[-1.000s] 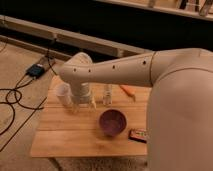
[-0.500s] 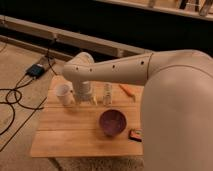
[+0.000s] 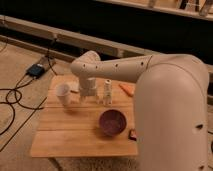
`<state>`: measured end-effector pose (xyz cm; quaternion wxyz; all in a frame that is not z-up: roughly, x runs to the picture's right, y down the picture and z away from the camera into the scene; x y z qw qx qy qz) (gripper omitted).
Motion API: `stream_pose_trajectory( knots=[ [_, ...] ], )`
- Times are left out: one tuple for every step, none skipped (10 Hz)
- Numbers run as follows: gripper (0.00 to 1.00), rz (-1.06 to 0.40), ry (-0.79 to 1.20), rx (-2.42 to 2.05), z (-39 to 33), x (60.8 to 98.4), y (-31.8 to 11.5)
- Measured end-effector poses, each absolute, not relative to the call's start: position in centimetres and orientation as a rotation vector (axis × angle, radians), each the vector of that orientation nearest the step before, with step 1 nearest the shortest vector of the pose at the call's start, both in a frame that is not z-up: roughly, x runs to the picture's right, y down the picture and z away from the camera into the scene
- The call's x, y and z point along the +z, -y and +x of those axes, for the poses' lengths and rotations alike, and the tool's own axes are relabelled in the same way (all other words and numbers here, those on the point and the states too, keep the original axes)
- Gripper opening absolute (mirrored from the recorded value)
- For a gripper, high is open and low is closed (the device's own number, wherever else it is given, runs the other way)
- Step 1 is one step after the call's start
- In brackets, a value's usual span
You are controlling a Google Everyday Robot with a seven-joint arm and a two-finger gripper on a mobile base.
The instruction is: Knock the bottle over
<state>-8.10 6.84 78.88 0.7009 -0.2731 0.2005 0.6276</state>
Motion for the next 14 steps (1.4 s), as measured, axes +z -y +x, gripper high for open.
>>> stream_pose_trajectory(
  knots=[
    [0.65, -0.609, -0.438, 1.398, -7.7, 79.9, -6.3],
    [0.65, -0.613, -0.429, 1.396, -7.5, 81.0, -5.8],
    [0.65, -0.619, -0.420, 1.391, -7.4, 82.0, -5.4],
    [0.65, -0.629, -0.402, 1.386, -7.8, 83.0, -4.7],
    [0.65, -0.632, -0.389, 1.382, -8.1, 83.6, -4.3],
    [0.65, -0.631, -0.371, 1.380, -8.5, 84.2, -3.6],
    [0.65, -0.617, -0.360, 1.382, -8.4, 84.8, -2.8],
    [0.65, -0.601, -0.355, 1.388, -8.0, 85.2, -2.0],
    [0.65, -0.580, -0.355, 1.397, -7.3, 85.6, -1.4],
    [0.65, -0.561, -0.360, 1.411, -6.3, 85.8, -0.8],
    [0.65, -0.536, -0.373, 1.430, -5.0, 85.9, -0.3],
    [0.65, -0.517, -0.392, 1.441, -3.9, 85.8, -0.2],
    [0.65, -0.487, -0.428, 1.452, -2.1, 85.5, -0.2],
    [0.65, -0.457, -0.463, 1.466, -0.2, 85.1, -0.5]
  ],
)
